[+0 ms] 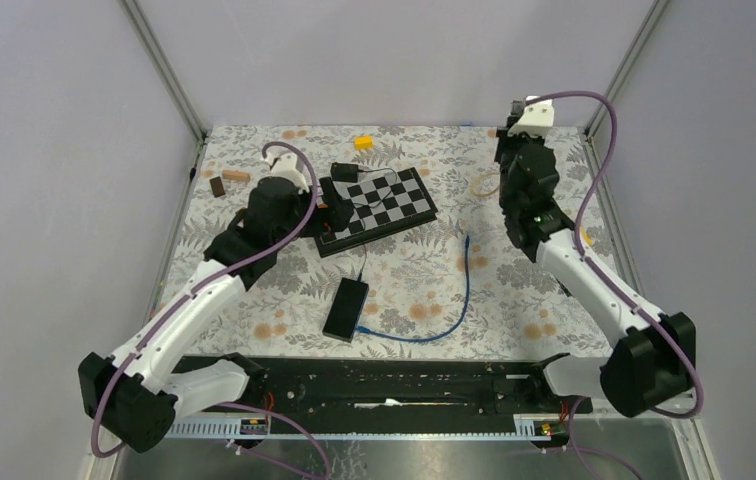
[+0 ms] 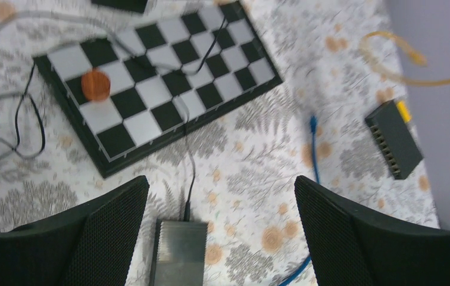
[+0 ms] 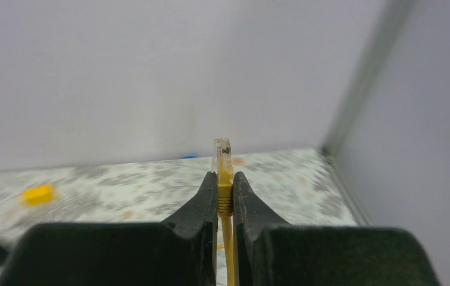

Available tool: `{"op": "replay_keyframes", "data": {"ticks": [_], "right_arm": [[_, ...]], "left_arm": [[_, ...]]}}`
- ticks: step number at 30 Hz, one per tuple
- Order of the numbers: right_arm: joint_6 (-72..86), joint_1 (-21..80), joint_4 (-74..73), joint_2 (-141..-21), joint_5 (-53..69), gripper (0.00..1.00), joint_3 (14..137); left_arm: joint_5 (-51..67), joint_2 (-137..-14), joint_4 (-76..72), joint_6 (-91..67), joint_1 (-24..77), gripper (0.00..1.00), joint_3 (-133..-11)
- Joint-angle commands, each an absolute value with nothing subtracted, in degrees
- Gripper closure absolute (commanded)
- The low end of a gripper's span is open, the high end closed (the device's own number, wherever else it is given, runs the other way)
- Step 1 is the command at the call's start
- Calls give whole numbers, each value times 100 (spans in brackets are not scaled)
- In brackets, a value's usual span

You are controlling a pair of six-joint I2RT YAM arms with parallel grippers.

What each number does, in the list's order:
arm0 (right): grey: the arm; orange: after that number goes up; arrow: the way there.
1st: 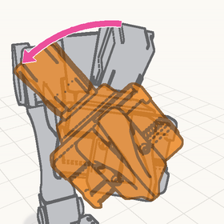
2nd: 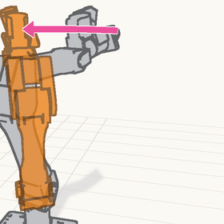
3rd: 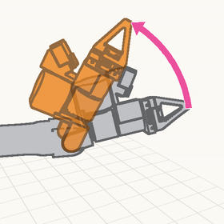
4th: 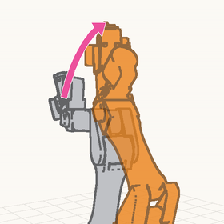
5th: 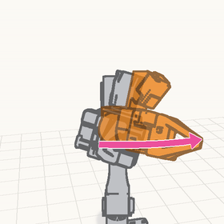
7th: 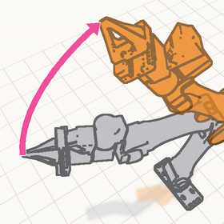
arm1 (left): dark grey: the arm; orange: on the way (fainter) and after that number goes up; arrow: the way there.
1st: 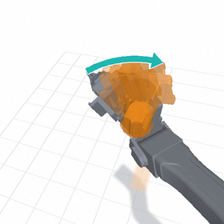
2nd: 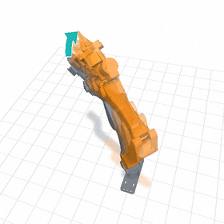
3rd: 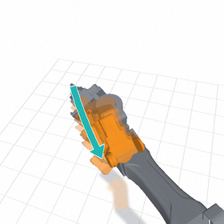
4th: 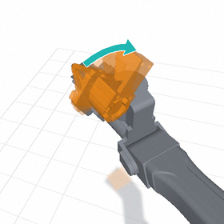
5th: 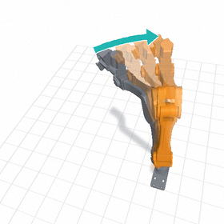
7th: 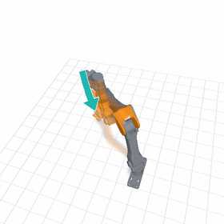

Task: Insert the plug into the switch port
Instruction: Pick up the connector from the center of the board.

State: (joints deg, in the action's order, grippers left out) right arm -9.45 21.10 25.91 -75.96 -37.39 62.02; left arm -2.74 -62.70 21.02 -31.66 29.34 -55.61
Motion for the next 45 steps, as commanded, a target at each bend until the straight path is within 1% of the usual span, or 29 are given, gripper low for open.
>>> {"op": "replay_keyframes", "data": {"ticks": [1,4,8,9,12,16,19,24,28,32,36,38,45], "right_arm": [[-1281,2193,3369,-6720,-753,100,5703],[-1320,2194,3200,-6305,1161,100,5538],[-1409,2197,2731,-5881,3059,100,5583],[-1409,2197,2662,-5810,3633,100,5593],[-1409,2197,2654,-5674,4787,100,5637],[-1409,2197,3183,-5606,5770,100,5669],[-1409,2194,3683,-5537,5984,100,5694],[-1409,2197,4145,-5457,6159,100,5856],[-1409,2197,4850,-5409,6283,100,5826],[-1409,2191,5389,-5315,6249,100,5648],[-1409,2198,5282,-5179,6224,100,5451],[-1409,2193,5243,-5115,6280,100,5395],[-1409,2198,4784,-5002,6750,100,5452]], "left_arm": [[-295,-5806,2046,-2811,2892,7,-6370],[-349,-5490,2022,-2616,2892,7,-6753],[63,-5259,1787,-2283,2892,6,-7183],[342,-5229,1713,-2190,2892,6,-7299],[1327,-5204,1433,-1935,2891,6,-7605],[2830,-5167,846,-1777,2892,7,-7691],[3603,-5114,268,-1825,2892,7,-7541],[4292,-5076,-542,-1990,2894,8,-7190],[4538,-5244,-1091,-2334,2911,9,-7225],[4193,-5526,-966,-2279,3262,12,-7395],[3276,-5655,-490,-1468,4225,11,-7522],[3025,-5713,-405,-1193,4588,11,-7553],[3099,-5824,-573,-712,5034,12,-7605]]}}
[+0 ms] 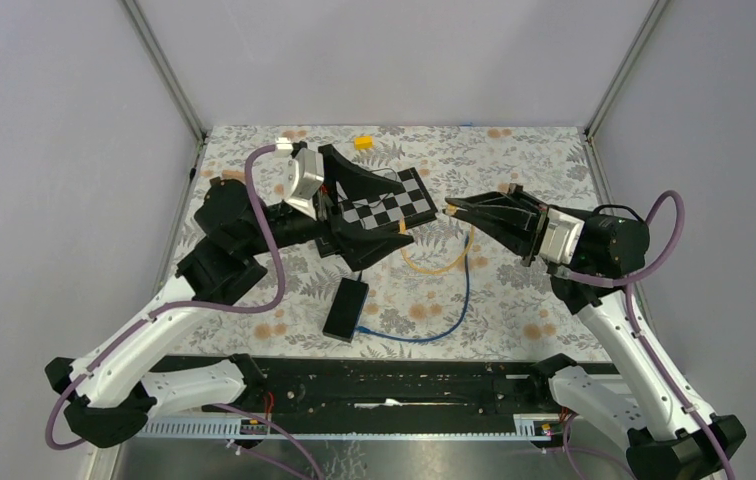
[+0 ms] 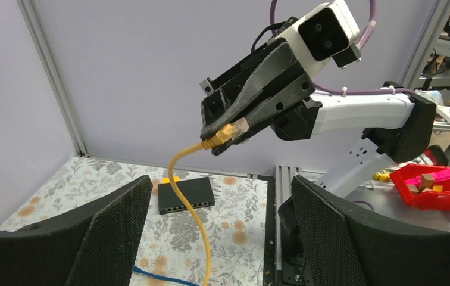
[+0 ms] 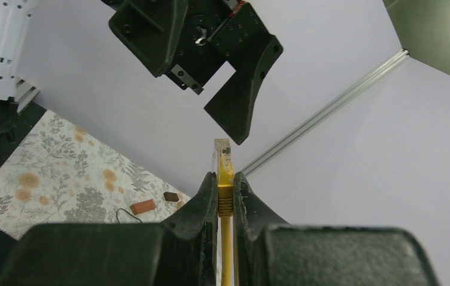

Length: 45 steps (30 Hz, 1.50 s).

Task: Insert the plug into the switch port
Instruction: Pick up the connector from the center of the board.

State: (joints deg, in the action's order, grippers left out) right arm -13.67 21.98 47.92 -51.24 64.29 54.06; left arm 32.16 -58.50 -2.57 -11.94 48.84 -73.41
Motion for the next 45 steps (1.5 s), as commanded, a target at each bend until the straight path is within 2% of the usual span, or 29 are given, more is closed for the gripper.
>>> {"op": "replay_keyframes", "data": {"ticks": [1,9,15,20,23,27,36,45], "right_arm": [[-1409,2190,4782,-4997,6840,100,5456],[-1409,2192,4425,-5089,7598,100,5593],[-1409,2197,3436,-5445,7893,100,6046],[-1409,2198,3405,-5961,8356,100,6349],[-1409,2208,3633,-6195,8410,100,6385],[-1409,2220,4266,-6349,8476,100,6246],[-1409,2801,4271,-6767,9044,100,6324],[-1409,3142,4359,-6752,8991,100,6064]], "left_arm": [[3106,-5830,-593,-659,5055,12,-7617],[3720,-5880,-430,298,5239,16,-7603],[3709,-6301,963,1572,5529,18,-8313],[3559,-6560,2330,2803,5815,17,-8866],[3333,-6364,2588,3508,5961,16,-8663],[2974,-6224,2589,3683,6064,21,-8452],[2870,-6143,2739,3975,6108,27,-8469],[3036,-6363,3426,4168,6138,39,-8690]]}}
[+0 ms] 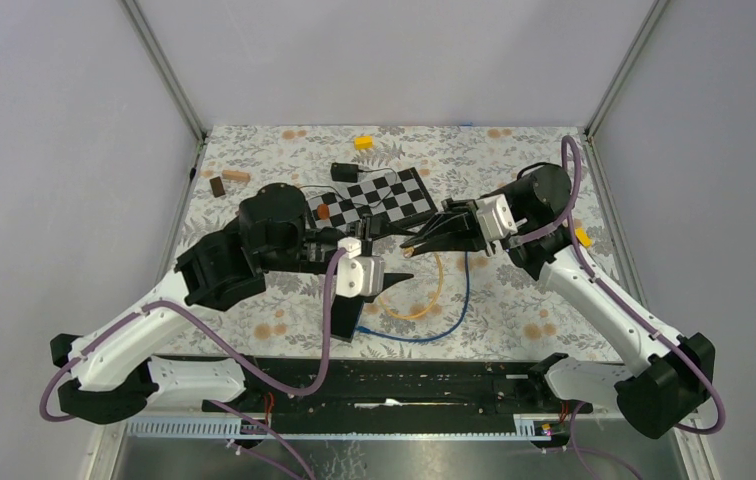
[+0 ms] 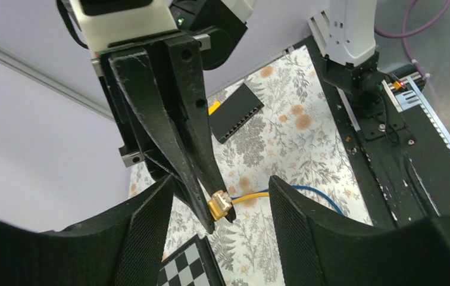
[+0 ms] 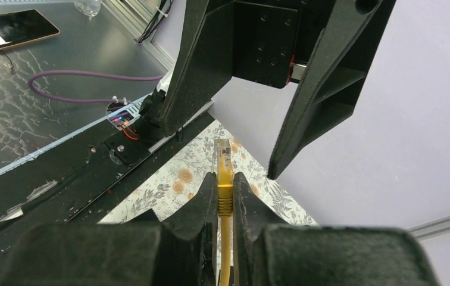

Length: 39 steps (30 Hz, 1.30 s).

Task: Insert the plug into the switch port
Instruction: Pick up the connector from the center of the board.

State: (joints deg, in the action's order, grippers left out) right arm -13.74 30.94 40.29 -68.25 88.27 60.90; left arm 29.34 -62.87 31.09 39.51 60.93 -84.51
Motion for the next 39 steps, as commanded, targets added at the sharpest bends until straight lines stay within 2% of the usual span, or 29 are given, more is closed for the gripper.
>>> {"op": "replay_keyframes", "data": {"ticks": [1,8,16,28,34,36,39], "right_arm": [[-1409,3144,4371,-6746,8989,100,6064],[-1409,3152,4386,-6723,8946,100,6019],[-1409,3153,4386,-6641,9032,100,6009],[-1409,3149,4386,-6650,9003,100,5906],[-1409,3148,4388,-6601,9021,100,5873],[-1409,3149,4387,-6585,9009,100,5863],[-1409,3152,4407,-6551,9005,100,5831]], "left_arm": [[3010,-6367,3461,4194,6135,39,-8692],[2938,-6379,3479,4211,6152,51,-8682],[2900,-6422,3473,4275,6161,56,-8686],[3138,-6514,3477,4263,6187,73,-8692],[2984,-6513,3480,4298,6191,76,-8658],[2926,-6513,3477,4298,6190,82,-8662],[2863,-6520,3476,4275,6189,99,-8673]]}}
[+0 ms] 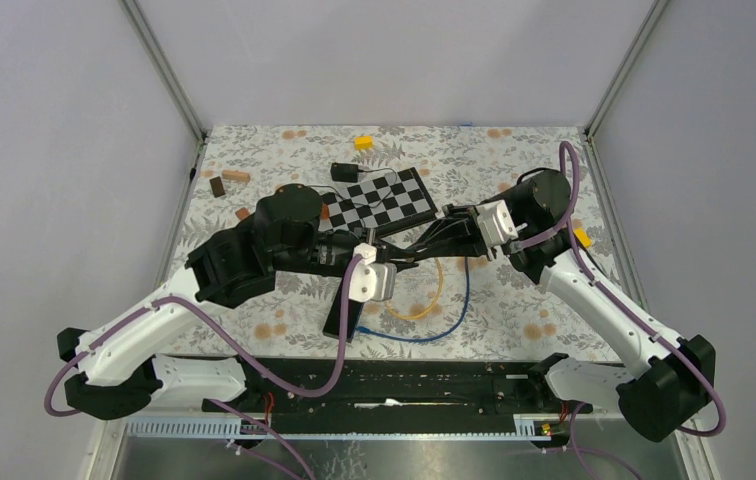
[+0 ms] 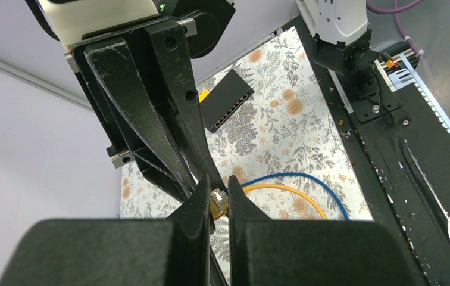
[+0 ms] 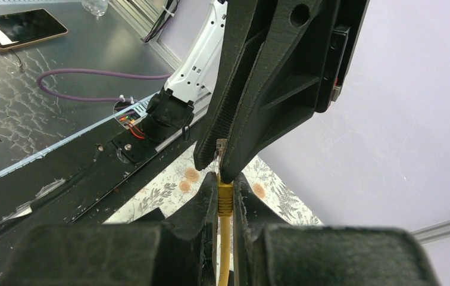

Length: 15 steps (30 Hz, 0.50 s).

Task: Insert the plug into the switch port
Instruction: Pick up the connector from the center of the board.

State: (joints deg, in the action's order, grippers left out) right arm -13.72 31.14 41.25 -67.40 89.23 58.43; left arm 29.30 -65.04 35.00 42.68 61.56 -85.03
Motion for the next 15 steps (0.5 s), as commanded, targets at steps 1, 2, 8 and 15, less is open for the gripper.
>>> {"op": "replay_keyframes", "data": {"ticks": [1,2,8,15], "right_arm": [[-1409,3155,4430,-6522,8982,100,5797],[-1409,3150,4450,-6476,8932,100,5743],[-1409,3145,4277,-5916,8348,100,5188],[-1409,3143,2184,-5261,6855,100,4939]], "left_arm": [[2853,-6526,3480,4252,6191,100,-8671],[2842,-6534,3479,4227,6189,100,-8666],[2644,-6448,3070,3914,6192,100,-8393],[2232,-6097,2240,3355,6188,100,-7875]]}}
